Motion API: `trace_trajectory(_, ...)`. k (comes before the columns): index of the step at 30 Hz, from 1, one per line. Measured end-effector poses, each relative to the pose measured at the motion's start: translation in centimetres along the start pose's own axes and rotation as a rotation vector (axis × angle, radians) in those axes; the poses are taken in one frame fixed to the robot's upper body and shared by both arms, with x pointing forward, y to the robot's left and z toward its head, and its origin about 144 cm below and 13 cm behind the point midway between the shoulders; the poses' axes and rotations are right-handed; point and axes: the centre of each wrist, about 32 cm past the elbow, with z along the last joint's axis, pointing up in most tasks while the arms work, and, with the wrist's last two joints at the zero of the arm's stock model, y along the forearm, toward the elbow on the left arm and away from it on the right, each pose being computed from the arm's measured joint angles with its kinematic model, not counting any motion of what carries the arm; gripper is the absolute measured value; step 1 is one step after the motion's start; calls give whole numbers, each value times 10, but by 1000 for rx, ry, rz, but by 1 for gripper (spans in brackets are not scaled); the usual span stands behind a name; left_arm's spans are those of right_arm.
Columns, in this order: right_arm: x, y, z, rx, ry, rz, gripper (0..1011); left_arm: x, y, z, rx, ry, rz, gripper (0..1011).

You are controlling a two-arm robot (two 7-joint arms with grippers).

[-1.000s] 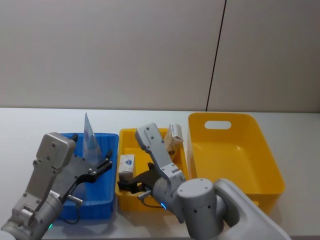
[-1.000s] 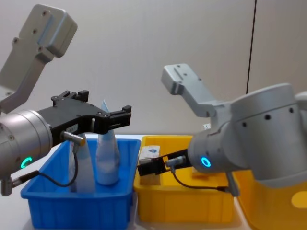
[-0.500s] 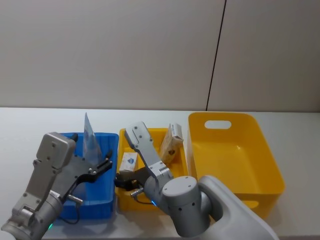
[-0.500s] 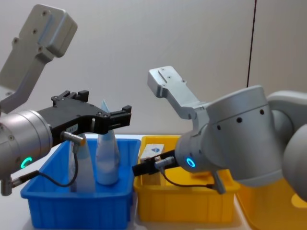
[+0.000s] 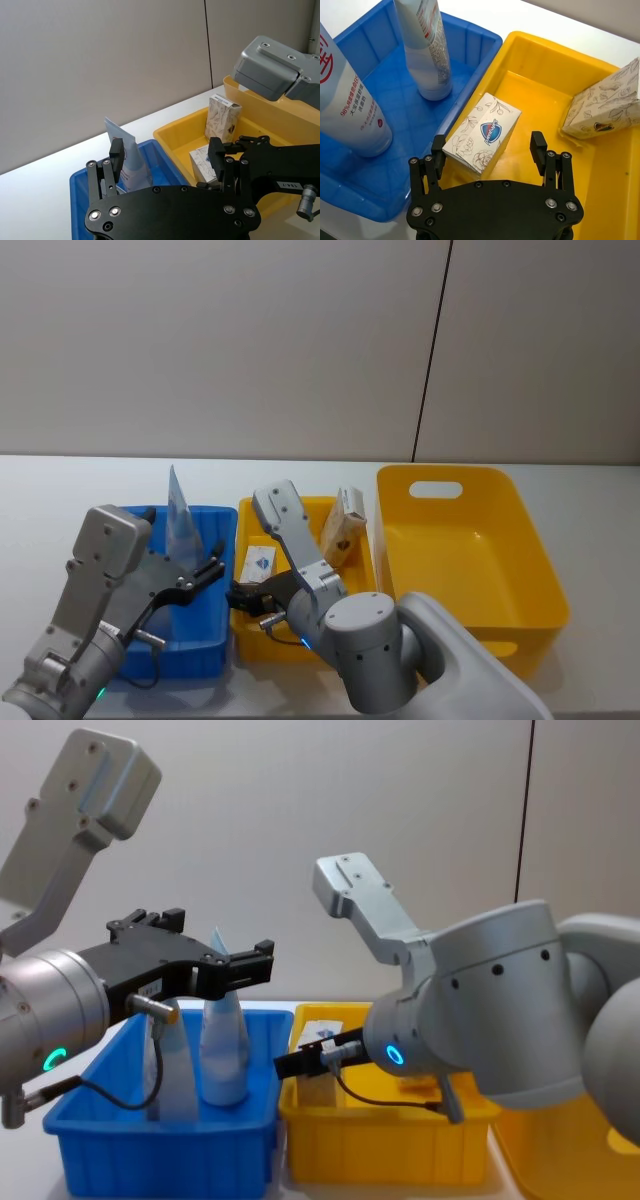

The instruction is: Bimanual collaborative sorting of washing and personal care products

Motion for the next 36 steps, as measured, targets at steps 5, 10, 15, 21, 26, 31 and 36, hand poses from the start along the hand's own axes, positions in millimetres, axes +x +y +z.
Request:
trace_trajectory(5, 2, 0, -2, 10, 37, 8, 1002, 0, 0, 0, 0, 0, 0, 1001)
trace_trajectory(10, 4, 2, -7, 16, 86, 25, 1002, 0, 0, 0, 0, 0, 0, 1001)
trace_trajectory(15, 5, 4, -11, 22, 117, 41, 1002, 0, 0, 0, 0, 0, 0, 1001)
trace_trajectory(21, 5, 6, -16, 27, 143, 55, 1002, 0, 0, 0, 0, 0, 0, 1001)
trace_trajectory(26, 5, 8, -18, 35, 153, 61, 1002, 0, 0, 0, 0, 0, 0, 1001)
trace_trajectory(31, 4, 9, -19, 49, 148, 57, 1002, 0, 0, 0, 0, 0, 0, 1001)
trace_trajectory(36, 3, 10, -17, 64, 133, 46, 1002, 0, 0, 0, 0, 0, 0, 1001)
